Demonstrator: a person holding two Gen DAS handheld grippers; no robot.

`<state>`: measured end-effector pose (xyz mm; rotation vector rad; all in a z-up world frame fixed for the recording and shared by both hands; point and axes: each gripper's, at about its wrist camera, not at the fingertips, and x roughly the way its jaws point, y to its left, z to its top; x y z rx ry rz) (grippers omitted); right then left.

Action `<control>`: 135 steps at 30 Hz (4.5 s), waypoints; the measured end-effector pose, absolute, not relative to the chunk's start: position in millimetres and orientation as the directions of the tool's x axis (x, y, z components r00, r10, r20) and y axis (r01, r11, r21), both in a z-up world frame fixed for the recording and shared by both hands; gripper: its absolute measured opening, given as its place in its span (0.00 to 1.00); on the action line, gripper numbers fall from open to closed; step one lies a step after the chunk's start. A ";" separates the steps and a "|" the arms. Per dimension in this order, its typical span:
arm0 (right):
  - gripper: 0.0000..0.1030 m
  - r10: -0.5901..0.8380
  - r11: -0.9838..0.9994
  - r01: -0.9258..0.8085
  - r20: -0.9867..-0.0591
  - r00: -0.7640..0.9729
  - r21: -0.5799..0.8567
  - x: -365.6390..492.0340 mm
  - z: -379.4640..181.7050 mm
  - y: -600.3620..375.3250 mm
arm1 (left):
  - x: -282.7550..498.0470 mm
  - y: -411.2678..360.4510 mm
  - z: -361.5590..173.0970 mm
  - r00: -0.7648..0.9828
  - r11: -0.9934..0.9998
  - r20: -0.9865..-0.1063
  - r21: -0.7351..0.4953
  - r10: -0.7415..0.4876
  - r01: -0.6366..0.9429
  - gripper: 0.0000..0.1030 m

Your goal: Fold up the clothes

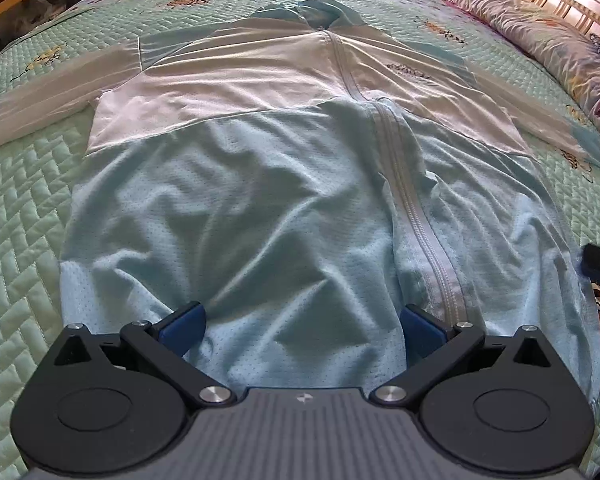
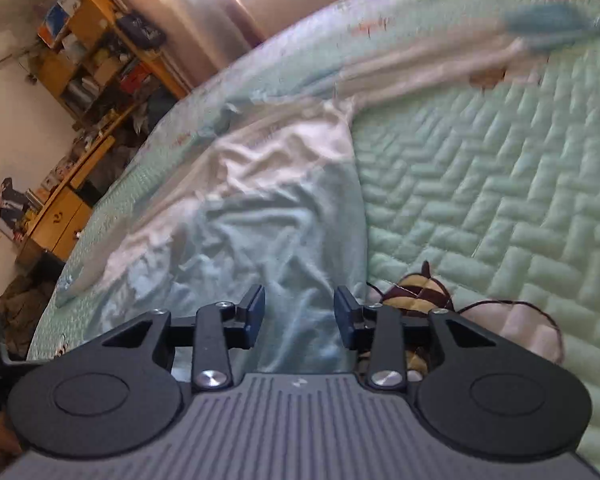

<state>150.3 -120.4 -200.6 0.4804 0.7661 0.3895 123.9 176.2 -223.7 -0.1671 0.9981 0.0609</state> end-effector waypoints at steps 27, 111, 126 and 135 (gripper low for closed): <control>0.82 0.375 0.925 -0.306 -0.658 0.652 0.223 62.0 -228.2 -63.5 | 88.3 176.9 -223.7 0.537 0.989 -0.842 -0.117 -0.049 -0.094 0.99; 0.12 0.852 0.490 -0.157 -0.434 0.294 0.857 241.7 -268.4 2.7 | 68.1 202.1 -206.4 0.644 0.886 -0.713 -0.450 -0.278 -0.115 0.99; 0.26 0.831 0.493 -0.163 -0.408 0.378 0.854 255.0 -249.6 -26.1 | 64.5 210.1 -205.6 0.616 0.892 -0.728 -0.444 -0.302 -0.088 0.99; 0.26 0.801 0.591 -0.253 -0.521 0.294 0.766 299.4 -250.4 23.5 | 113.7 174.1 -200.9 0.586 0.899 -0.710 -0.432 -0.391 0.075 0.99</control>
